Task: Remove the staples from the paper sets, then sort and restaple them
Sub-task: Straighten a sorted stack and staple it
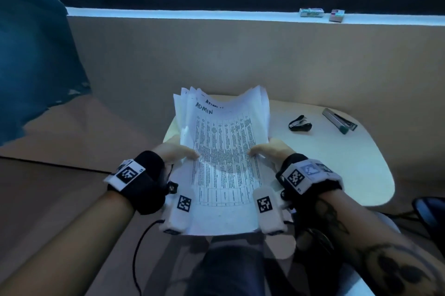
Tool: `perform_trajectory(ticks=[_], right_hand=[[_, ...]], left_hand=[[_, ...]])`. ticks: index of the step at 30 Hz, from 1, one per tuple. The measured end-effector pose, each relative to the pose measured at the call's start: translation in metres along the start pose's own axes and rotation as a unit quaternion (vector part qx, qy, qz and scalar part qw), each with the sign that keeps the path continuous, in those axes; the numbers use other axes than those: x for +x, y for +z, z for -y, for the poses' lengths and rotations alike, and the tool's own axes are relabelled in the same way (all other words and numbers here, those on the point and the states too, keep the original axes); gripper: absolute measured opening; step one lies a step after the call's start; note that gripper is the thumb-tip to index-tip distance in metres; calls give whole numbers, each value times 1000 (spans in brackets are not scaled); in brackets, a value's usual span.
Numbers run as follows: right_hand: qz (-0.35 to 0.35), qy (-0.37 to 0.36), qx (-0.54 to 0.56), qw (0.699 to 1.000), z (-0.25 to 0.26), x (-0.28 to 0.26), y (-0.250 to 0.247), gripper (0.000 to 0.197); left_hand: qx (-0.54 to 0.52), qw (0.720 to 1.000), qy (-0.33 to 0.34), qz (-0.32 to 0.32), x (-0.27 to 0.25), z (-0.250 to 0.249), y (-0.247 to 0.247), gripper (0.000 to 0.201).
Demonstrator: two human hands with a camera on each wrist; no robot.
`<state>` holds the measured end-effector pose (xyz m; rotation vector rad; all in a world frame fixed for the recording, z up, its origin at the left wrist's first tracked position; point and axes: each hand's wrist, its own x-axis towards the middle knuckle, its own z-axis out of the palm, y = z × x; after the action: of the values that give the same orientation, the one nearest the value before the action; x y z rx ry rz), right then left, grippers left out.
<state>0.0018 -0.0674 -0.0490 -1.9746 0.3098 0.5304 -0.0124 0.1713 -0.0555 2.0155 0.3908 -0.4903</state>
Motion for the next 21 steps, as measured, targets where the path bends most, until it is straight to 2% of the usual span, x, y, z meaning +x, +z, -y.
perform_trajectory(ticks=[2, 3, 6, 8, 10, 12, 14, 16, 17, 19, 20, 21], right_hand=[[35, 7, -6, 999, 0, -6, -17, 13], [43, 5, -10, 999, -1, -11, -26, 10], [27, -37, 27, 999, 5, -27, -47, 14], [-23, -96, 100, 990, 15, -41, -62, 31], [-114, -198, 134, 964, 26, -50, -78, 39], [-200, -289, 118, 929, 36, -60, -91, 35], [-221, -349, 141, 900, 40, -67, -102, 35], [-212, -383, 157, 885, 40, -76, -108, 38], [-202, -386, 165, 885, 37, -78, -110, 39], [-177, -371, 182, 893, 24, -77, -112, 40], [-161, -360, 190, 899, 16, -76, -113, 41], [-144, -351, 202, 903, 10, -75, -114, 42]], left_hand=[[-35, 999, 21, 15, -4, -10, 11, 52], [-72, 997, 34, 24, -7, -16, 17, 48], [-151, 984, 96, 14, -19, -37, 32, 54], [-180, 970, 164, -23, -29, -58, 37, 62], [-172, 948, 255, -83, -38, -82, 38, 54], [-164, 917, 342, -125, -45, -105, 39, 41], [-156, 890, 402, -147, -51, -123, 39, 32], [-165, 876, 427, -153, -50, -130, 40, 28], [-171, 876, 428, -144, -47, -128, 42, 30], [-183, 888, 403, -126, -41, -116, 48, 65], [-188, 893, 391, -120, -37, -109, 51, 78], [-192, 893, 388, -124, -36, -104, 53, 81]])
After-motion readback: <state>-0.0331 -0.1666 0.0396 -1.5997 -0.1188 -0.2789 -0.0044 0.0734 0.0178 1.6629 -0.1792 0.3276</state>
